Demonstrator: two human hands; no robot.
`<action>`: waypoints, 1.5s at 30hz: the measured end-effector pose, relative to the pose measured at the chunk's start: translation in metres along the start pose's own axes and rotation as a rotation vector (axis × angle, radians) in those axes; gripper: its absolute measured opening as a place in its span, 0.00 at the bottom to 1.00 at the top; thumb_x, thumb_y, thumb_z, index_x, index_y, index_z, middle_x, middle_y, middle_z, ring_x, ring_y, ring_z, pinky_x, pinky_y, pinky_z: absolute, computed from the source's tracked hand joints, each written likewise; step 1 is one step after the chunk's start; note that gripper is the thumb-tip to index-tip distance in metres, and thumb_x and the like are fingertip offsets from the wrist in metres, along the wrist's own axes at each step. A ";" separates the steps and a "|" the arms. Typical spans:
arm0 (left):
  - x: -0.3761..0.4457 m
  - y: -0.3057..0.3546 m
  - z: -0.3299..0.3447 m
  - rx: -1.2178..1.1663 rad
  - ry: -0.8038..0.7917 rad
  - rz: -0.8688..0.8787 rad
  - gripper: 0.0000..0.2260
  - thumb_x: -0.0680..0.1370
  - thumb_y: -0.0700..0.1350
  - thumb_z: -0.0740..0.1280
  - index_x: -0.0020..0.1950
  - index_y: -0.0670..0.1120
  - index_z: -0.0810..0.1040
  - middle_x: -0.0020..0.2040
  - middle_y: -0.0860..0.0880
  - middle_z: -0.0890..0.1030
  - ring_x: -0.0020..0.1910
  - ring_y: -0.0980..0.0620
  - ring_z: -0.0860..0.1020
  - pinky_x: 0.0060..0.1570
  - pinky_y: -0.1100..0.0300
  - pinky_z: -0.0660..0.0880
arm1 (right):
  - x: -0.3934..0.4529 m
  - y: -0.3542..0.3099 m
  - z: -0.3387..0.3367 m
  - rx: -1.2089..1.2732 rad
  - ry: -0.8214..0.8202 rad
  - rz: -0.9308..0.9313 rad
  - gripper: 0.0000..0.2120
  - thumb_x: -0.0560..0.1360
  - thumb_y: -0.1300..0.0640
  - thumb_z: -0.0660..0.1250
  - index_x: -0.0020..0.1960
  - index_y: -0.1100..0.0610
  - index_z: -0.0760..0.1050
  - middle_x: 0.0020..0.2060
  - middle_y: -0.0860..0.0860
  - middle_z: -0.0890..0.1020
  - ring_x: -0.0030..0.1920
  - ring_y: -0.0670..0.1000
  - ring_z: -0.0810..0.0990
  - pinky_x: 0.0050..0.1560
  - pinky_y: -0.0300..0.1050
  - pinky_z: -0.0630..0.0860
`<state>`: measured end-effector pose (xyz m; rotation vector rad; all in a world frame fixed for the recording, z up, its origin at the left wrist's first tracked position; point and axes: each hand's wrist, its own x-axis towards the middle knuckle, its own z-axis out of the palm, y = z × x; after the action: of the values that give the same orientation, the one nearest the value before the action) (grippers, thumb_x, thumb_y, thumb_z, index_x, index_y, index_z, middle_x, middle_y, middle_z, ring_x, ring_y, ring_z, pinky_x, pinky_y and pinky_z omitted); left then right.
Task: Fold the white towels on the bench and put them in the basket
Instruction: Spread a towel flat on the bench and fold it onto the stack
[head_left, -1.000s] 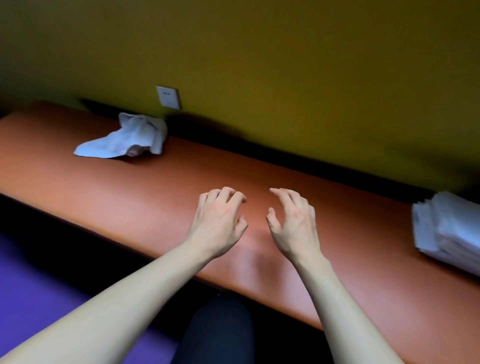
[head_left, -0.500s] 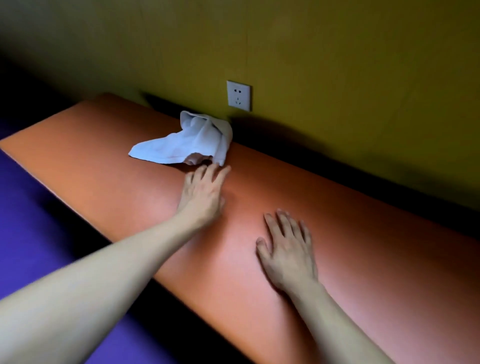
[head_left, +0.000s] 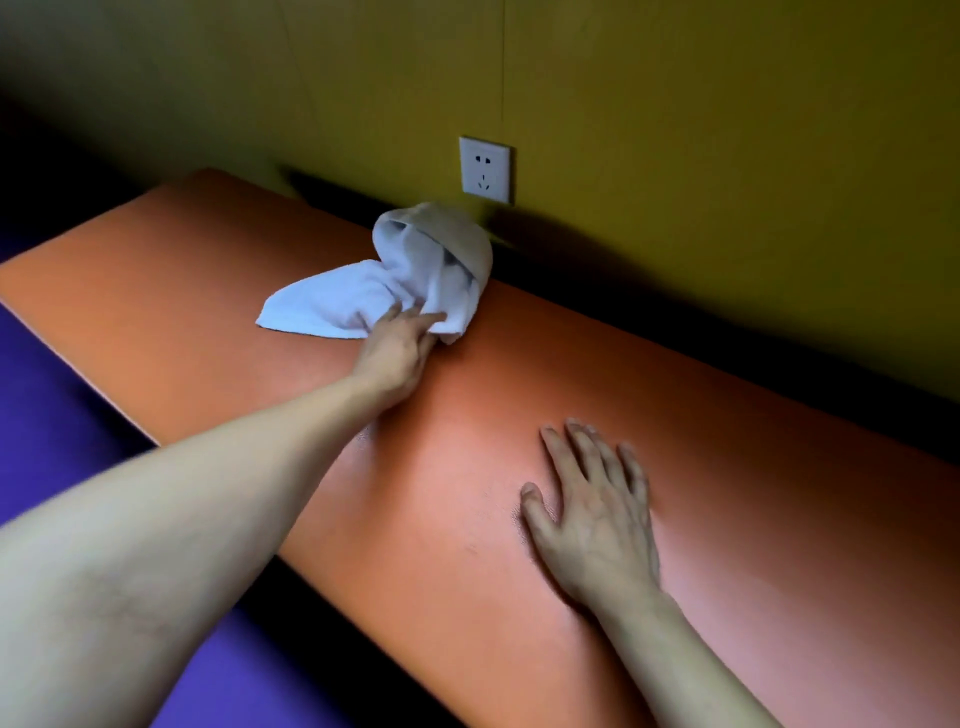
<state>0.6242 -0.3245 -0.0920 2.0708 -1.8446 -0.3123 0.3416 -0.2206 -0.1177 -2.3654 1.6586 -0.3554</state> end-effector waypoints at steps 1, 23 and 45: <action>-0.014 0.009 0.004 -0.028 0.003 0.011 0.16 0.84 0.44 0.61 0.72 0.46 0.76 0.74 0.40 0.72 0.74 0.37 0.67 0.71 0.47 0.62 | 0.001 0.000 -0.002 0.006 -0.020 0.003 0.34 0.77 0.36 0.50 0.81 0.43 0.55 0.81 0.47 0.58 0.81 0.47 0.52 0.80 0.52 0.41; -0.272 0.260 -0.004 -0.396 -0.235 0.259 0.14 0.83 0.63 0.55 0.61 0.65 0.77 0.46 0.58 0.84 0.49 0.54 0.81 0.52 0.58 0.76 | -0.172 0.052 -0.120 0.460 0.144 0.299 0.18 0.78 0.51 0.65 0.68 0.46 0.71 0.54 0.49 0.77 0.58 0.57 0.78 0.60 0.54 0.73; -0.291 0.377 -0.188 -0.116 0.110 0.502 0.03 0.75 0.43 0.68 0.45 0.50 0.80 0.40 0.52 0.80 0.43 0.42 0.77 0.41 0.48 0.77 | -0.260 0.100 -0.410 0.863 0.854 0.288 0.06 0.74 0.62 0.74 0.40 0.54 0.82 0.36 0.47 0.81 0.37 0.43 0.75 0.41 0.40 0.73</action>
<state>0.3159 -0.0498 0.2107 1.4530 -2.1360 -0.1639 0.0334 -0.0292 0.2197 -1.3457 1.5721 -1.7640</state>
